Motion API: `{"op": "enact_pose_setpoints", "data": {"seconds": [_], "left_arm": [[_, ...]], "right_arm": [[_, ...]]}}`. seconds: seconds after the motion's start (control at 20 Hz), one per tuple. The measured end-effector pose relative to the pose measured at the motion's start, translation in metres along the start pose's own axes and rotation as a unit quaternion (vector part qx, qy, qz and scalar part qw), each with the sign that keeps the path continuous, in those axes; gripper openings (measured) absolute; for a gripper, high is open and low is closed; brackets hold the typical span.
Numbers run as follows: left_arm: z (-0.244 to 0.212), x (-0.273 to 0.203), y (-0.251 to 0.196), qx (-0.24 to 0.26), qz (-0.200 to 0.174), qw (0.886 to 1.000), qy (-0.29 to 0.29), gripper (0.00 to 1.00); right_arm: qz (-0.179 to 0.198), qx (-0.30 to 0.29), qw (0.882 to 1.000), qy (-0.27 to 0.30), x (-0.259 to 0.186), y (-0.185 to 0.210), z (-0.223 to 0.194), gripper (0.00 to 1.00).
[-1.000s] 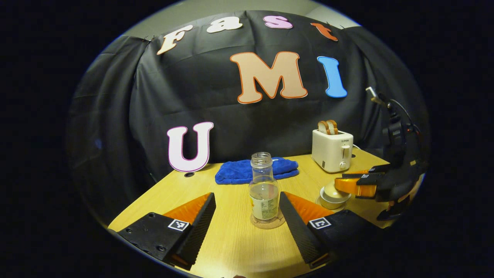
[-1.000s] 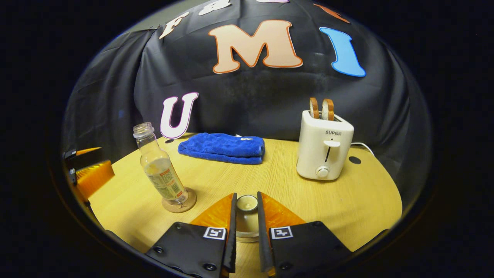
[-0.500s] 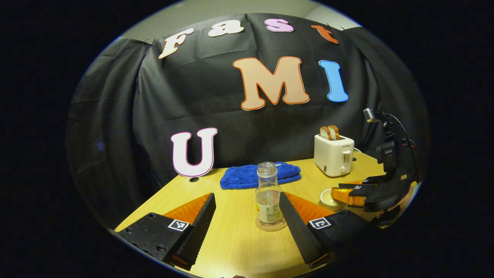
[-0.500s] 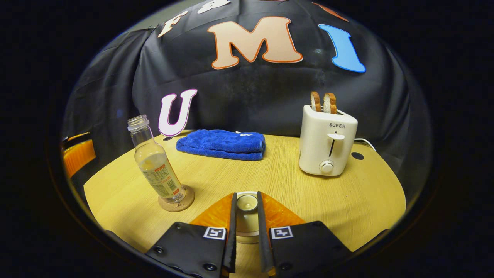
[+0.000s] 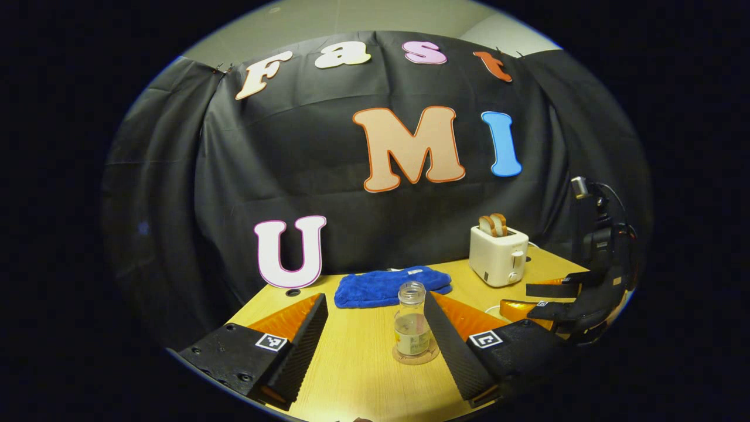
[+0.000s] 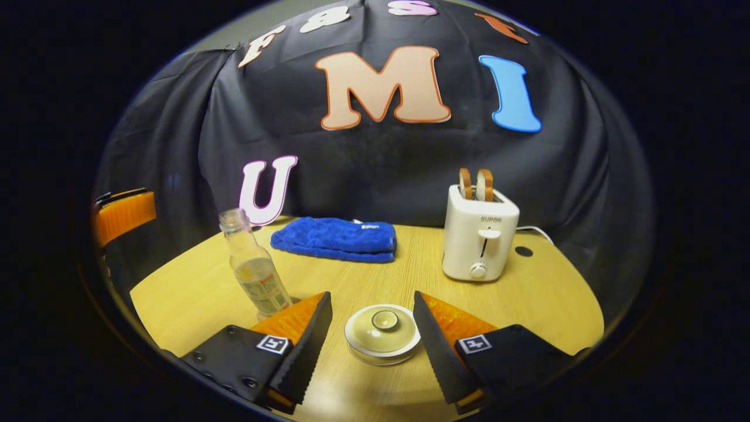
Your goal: Open the teacup lid with one hand, grasp the water bottle and pour water into the teacup with the other hand; after pouring, place the water bottle on the coaster and then close the teacup lid.
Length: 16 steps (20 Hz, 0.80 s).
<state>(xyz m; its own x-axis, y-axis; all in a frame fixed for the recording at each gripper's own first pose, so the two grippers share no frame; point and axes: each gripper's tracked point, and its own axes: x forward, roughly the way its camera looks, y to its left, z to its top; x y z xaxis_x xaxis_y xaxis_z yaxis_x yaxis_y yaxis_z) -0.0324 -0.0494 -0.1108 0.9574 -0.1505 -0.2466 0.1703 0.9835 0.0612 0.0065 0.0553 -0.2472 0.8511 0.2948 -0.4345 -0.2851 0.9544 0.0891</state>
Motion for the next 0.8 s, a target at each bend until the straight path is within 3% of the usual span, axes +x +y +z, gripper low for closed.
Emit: {"op": "enact_pose_setpoints", "data": {"seconds": [0.1, 0.3, 0.35, 0.5, 0.6, 0.8], "left_arm": [[0.010, -0.001, 0.003, -0.001, -0.004, 1.000, -0.009, 1.00], [0.028, -0.004, 0.007, -0.016, -0.007, 0.999, -0.030, 0.96], [0.030, -0.004, 0.007, -0.023, -0.009, 0.999, -0.033, 0.96], [0.035, -0.003, 0.007, -0.040, -0.016, 0.998, -0.040, 0.96], [0.043, -0.004, 0.010, -0.047, -0.012, 0.998, -0.051, 0.96], [0.060, -0.004, 0.020, -0.031, -0.002, 0.997, -0.073, 0.96]], "right_arm": [[-0.005, 0.008, 1.000, -0.025, -0.020, 0.005, 0.026, 0.89], [-0.031, 0.011, 0.998, -0.057, -0.058, 0.007, 0.057, 0.89], [-0.038, 0.007, 0.997, -0.063, -0.065, 0.006, 0.062, 0.96], [-0.043, 0.007, 0.996, -0.078, -0.082, 0.014, 0.076, 0.95], [-0.041, 0.009, 0.995, -0.087, -0.085, 0.019, 0.086, 1.00], [-0.043, 0.006, 0.992, -0.116, -0.092, 0.025, 0.112, 0.95]]}}
